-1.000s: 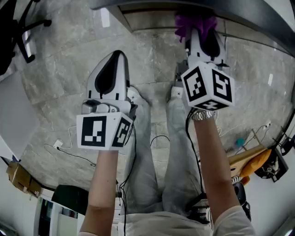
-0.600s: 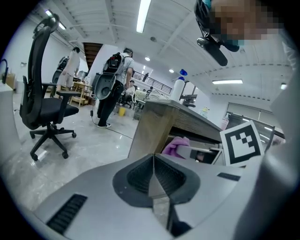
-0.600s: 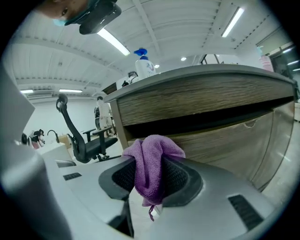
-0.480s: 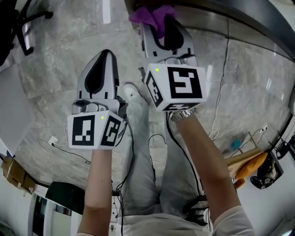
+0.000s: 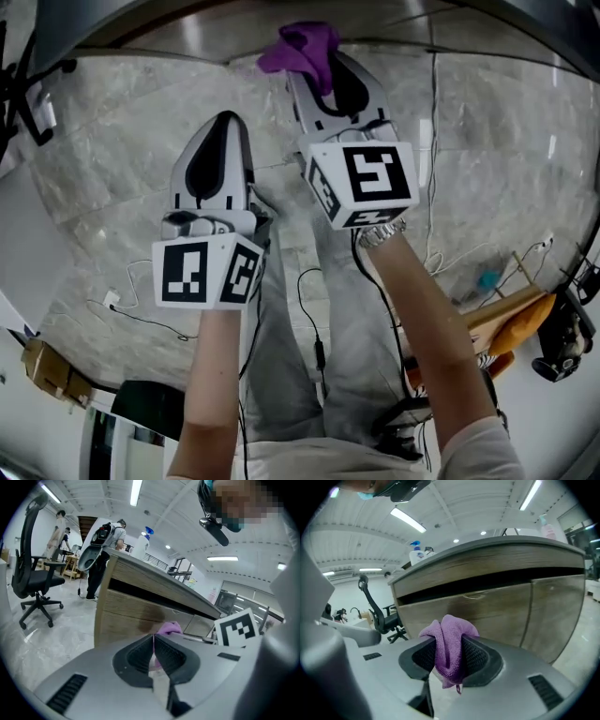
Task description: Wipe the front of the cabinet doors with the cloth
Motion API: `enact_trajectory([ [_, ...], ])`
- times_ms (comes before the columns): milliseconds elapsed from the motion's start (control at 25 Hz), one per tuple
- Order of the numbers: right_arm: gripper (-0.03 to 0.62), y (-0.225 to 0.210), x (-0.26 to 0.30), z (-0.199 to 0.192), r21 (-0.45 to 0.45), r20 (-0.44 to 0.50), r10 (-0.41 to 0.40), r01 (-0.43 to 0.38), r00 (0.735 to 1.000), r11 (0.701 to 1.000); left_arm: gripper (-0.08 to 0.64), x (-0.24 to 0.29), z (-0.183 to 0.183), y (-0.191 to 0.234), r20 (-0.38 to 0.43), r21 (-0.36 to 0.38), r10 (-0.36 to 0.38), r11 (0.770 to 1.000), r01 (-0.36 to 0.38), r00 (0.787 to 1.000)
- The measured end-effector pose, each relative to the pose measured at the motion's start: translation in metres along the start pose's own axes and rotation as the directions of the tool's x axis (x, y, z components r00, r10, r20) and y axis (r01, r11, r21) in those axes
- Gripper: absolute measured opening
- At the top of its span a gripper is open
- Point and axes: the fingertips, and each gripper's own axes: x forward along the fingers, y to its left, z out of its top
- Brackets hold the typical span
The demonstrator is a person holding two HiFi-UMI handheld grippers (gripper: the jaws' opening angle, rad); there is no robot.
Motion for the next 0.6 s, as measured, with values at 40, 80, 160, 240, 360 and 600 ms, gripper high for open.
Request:
enact_trajectory([
  [40, 0.135, -0.027, -0.008, -0.005, 0.0, -0.011, -0.041, 0.041, 0.999, 0.999, 0.017, 0.006, -0.003, -0.014, 0.0, -0.004, -0.011, 1.0, 0.011, 1.0],
  [80, 0.135, -0.053, -0.014, -0.011, -0.001, -0.021, -0.082, 0.082, 0.996, 0.997, 0.017, 0.012, -0.007, -0.027, -0.001, -0.007, -0.022, 1.0, 0.022, 1.0],
  [160, 0.135, -0.1, -0.024, -0.02, 0.004, -0.035, -0.158, 0.158, 0.987, 0.987, 0.017, 0.023, -0.016, -0.048, -0.007, -0.011, -0.042, 0.999, 0.042, 0.999],
  [240, 0.135, -0.138, -0.029, -0.025, 0.02, -0.038, -0.214, 0.215, 0.976, 0.977, 0.017, 0.034, -0.026, -0.062, -0.014, -0.011, -0.054, 0.998, 0.054, 0.998],
  [360, 0.135, -0.172, -0.025, -0.029, 0.023, -0.032, -0.246, 0.247, 0.969, 0.969, 0.017, 0.047, -0.041, -0.072, -0.02, -0.017, -0.059, 0.998, 0.058, 0.998],
  [600, 0.135, -0.17, 0.007, -0.038, -0.019, -0.023, -0.202, 0.202, 0.979, 0.979, 0.017, 0.06, -0.051, -0.061, -0.015, 0.004, -0.061, 0.998, 0.062, 0.998],
])
